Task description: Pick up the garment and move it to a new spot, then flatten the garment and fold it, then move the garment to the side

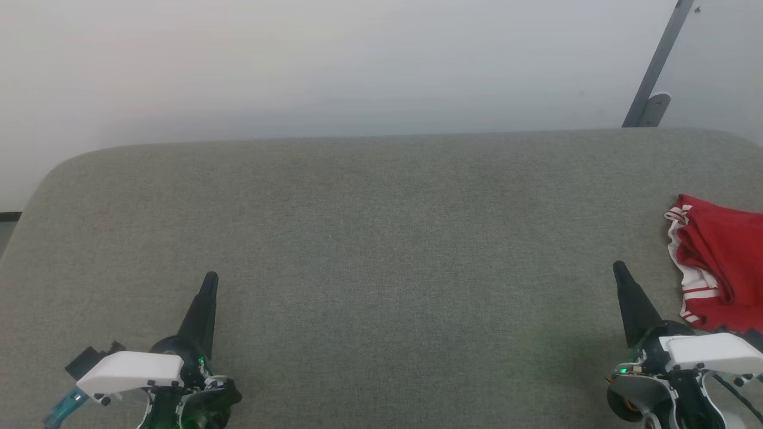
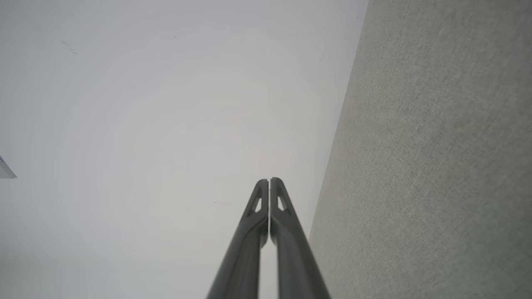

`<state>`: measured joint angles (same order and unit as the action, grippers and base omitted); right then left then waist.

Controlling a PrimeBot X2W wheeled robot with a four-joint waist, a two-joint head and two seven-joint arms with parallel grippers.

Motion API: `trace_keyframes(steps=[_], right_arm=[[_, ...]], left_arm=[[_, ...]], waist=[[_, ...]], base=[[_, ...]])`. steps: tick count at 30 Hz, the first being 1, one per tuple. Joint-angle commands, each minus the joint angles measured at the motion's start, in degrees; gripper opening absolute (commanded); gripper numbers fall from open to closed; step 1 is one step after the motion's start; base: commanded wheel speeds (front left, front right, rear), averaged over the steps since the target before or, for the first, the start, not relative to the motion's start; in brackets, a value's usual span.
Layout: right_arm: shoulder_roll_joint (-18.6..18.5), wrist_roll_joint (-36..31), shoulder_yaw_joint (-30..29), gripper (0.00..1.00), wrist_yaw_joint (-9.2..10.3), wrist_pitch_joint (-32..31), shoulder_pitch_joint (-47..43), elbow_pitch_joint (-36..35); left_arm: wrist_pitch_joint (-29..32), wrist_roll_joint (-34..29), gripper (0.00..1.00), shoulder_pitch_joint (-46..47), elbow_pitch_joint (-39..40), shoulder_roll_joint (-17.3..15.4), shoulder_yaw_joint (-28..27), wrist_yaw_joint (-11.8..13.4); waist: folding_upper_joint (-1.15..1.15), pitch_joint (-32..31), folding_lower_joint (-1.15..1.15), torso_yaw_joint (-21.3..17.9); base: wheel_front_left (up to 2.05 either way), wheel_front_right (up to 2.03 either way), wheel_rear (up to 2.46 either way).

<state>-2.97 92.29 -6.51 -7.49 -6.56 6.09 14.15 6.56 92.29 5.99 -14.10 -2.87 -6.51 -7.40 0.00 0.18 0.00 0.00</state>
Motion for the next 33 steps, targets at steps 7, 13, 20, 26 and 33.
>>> trace_keyframes(steps=[7,13,20,26,33], right_arm=[[0.21,0.23,-0.08,0.0,0.0,-0.16,0.34,-0.22],[0.21,0.23,-0.08,0.0,0.0,-0.15,0.34,-0.22],[0.21,0.23,-0.08,0.0,0.0,-0.15,0.34,-0.22],[0.21,0.23,-0.06,0.0,0.0,-0.15,0.34,-0.21],[0.22,0.23,-0.07,0.0,0.0,-0.15,0.34,-0.21]], left_arm=[[0.2,0.17,0.0,0.6,0.02,0.14,-0.13,-0.16],[0.19,0.18,0.0,0.6,0.02,0.14,-0.13,-0.16],[0.18,0.19,0.0,0.59,0.02,0.14,-0.12,-0.16],[0.18,0.19,0.0,0.59,0.03,0.14,-0.11,-0.16],[0.17,0.2,0.0,0.59,0.03,0.14,-0.11,-0.16]], waist=[[0.0,0.0,0.0,0.0],[0.0,0.0,0.0,0.0],[0.0,0.0,0.0,0.0],[0.0,0.0,0.0,0.0],[0.0,0.0,0.0,0.0]], base=[[0.0,0.0,0.0],[0.0,0.0,0.0],[0.0,0.0,0.0],[0.0,0.0,0.0],[0.0,0.0,0.0]])
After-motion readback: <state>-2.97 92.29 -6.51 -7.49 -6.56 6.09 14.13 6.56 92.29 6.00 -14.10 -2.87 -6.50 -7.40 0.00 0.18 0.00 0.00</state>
